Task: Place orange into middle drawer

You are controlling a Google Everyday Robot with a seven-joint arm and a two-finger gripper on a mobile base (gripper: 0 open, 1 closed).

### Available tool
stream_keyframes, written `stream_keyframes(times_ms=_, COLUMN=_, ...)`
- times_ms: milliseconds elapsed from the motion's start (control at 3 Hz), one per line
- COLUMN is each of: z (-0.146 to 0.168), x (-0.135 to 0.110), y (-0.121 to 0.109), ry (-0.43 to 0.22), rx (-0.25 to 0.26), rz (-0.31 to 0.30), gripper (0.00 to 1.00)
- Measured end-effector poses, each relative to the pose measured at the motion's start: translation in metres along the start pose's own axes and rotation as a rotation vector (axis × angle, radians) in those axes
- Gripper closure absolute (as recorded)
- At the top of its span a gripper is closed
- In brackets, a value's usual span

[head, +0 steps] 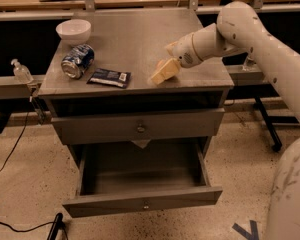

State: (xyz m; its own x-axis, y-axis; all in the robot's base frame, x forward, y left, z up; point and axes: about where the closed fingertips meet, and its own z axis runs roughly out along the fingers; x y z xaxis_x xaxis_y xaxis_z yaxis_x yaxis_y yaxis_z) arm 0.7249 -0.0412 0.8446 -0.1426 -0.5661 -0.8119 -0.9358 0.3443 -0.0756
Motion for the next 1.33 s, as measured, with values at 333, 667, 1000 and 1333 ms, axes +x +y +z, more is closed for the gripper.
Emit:
stream_keyframes(times_ms=333, z=0.011, x=0.009, y=0.000, ry=0.048, rx=0.048, rz=0.043, gripper=0.00)
stream_keyframes(times_ms=667, z=0.014, x=0.012, y=0.001, ry=0.047, rx=0.040, rz=0.051, gripper=0.00)
stream_keyframes(times_ms=1000, z=0.005, x=0.010, y=-0.002, ry=0.014, rx=0.040, rz=0.053, gripper=0.00)
stream_keyframes(times_ms=1333, z=-0.004, x=0.008, y=-0.004, ry=-0.040, rx=0.014, rz=0.056, gripper=0.15)
